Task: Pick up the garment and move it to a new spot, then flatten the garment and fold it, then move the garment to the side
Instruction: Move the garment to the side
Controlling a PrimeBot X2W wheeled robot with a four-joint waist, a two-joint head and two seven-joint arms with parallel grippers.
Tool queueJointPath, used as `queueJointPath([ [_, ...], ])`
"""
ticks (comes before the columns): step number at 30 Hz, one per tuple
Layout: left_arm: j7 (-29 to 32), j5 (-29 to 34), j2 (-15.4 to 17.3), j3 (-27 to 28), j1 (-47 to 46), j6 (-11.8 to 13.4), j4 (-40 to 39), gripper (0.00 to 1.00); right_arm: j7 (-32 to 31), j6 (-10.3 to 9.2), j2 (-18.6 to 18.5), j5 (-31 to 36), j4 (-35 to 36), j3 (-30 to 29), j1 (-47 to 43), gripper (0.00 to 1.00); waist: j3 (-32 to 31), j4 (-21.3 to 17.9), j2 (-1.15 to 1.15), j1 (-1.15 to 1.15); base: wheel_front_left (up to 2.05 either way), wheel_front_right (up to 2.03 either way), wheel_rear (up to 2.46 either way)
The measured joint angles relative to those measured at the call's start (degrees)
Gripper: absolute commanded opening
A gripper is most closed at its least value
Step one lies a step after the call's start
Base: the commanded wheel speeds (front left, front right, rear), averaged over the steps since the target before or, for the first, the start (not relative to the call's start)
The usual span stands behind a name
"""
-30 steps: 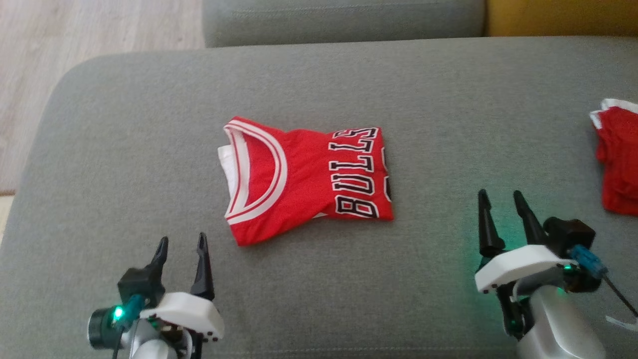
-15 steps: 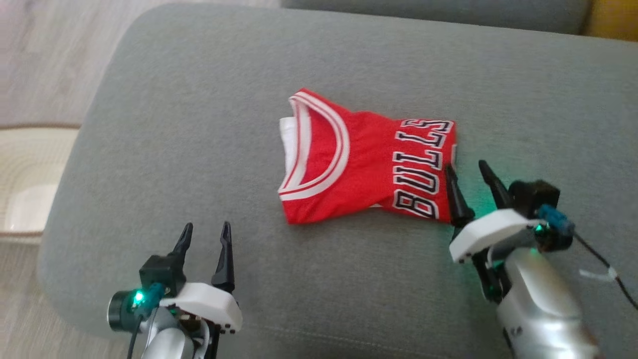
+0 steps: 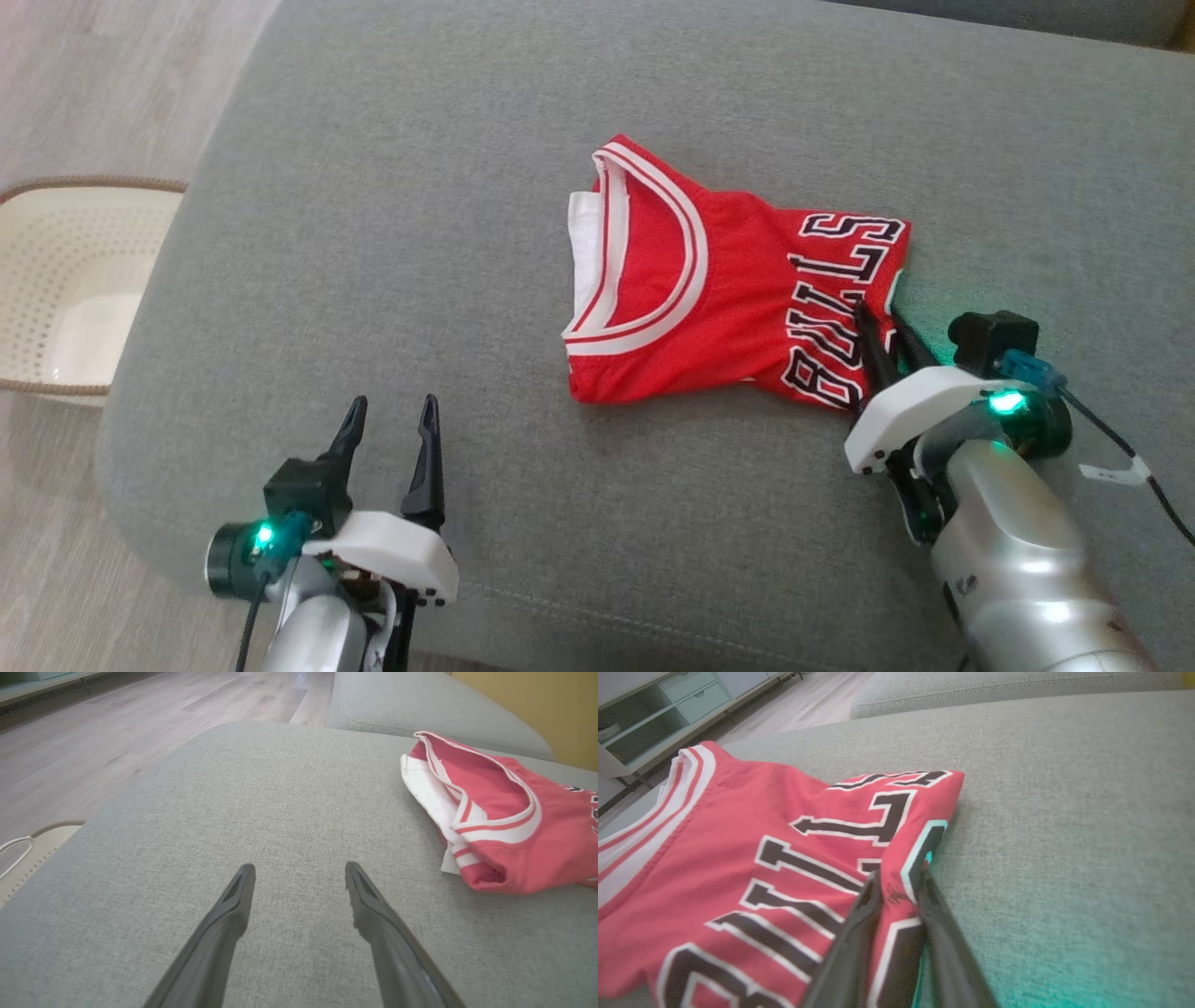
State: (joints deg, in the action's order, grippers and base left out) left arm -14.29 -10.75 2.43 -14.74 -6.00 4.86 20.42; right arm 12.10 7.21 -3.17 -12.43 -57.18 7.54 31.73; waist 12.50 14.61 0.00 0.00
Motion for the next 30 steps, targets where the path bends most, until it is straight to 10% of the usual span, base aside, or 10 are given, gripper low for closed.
queueJointPath([
  [11,0.00,1.21,0.02,0.94,0.02,-1.04,0.00,1.00,1.60,0.07,0.36,-5.99,-0.82,5.10,0.39,0.00,-1.38,-7.83,0.00,0.00,0.00,0.00,0.00],
  [30,0.00,4.14,0.05,2.65,-0.76,-3.36,0.12,1.00,2.10,0.07,0.20,-11.23,7.48,10.03,-3.51,0.00,-1.51,-34.68,0.00,0.00,0.00,0.00,0.00],
])
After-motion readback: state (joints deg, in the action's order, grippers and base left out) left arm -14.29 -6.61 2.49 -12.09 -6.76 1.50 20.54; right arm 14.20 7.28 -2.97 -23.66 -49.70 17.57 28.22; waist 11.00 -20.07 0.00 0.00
